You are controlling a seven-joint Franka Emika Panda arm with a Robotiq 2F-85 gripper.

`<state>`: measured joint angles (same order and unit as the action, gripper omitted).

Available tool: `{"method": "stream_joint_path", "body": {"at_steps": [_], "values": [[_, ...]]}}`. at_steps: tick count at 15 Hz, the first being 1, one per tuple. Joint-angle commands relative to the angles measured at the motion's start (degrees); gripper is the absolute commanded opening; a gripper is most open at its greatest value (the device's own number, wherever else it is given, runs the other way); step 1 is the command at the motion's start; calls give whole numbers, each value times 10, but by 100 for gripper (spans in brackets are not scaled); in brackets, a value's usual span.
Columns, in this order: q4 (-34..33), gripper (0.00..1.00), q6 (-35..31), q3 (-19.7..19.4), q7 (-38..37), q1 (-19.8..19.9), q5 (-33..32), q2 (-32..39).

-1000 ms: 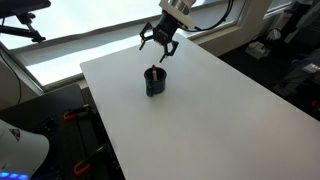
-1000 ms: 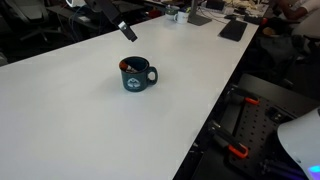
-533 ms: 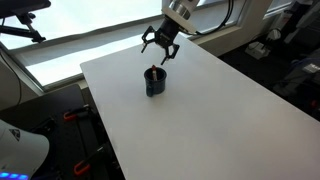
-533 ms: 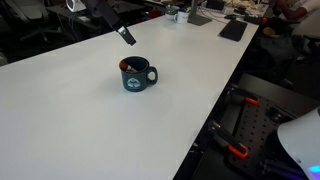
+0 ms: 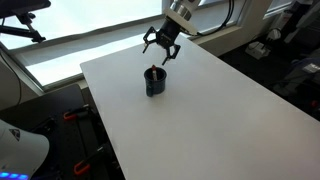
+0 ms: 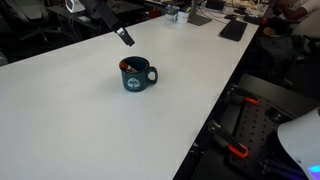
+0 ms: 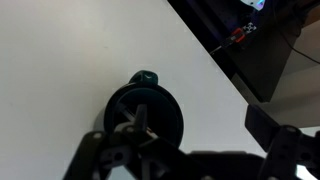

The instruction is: Put the marker on the table

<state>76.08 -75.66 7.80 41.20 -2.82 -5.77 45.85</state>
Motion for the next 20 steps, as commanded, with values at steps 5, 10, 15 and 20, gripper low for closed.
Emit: {"method": "stream_joint_path", "body": {"at_steps": [5, 10, 15, 20], "values": [[-75, 100, 40, 10, 48, -4, -16, 67], [-85, 100, 32, 9, 68, -6, -14, 89], [-116, 100, 46, 9, 72, -12, -16, 112], [-120, 100, 50, 9, 73, -12, -16, 112]]}}
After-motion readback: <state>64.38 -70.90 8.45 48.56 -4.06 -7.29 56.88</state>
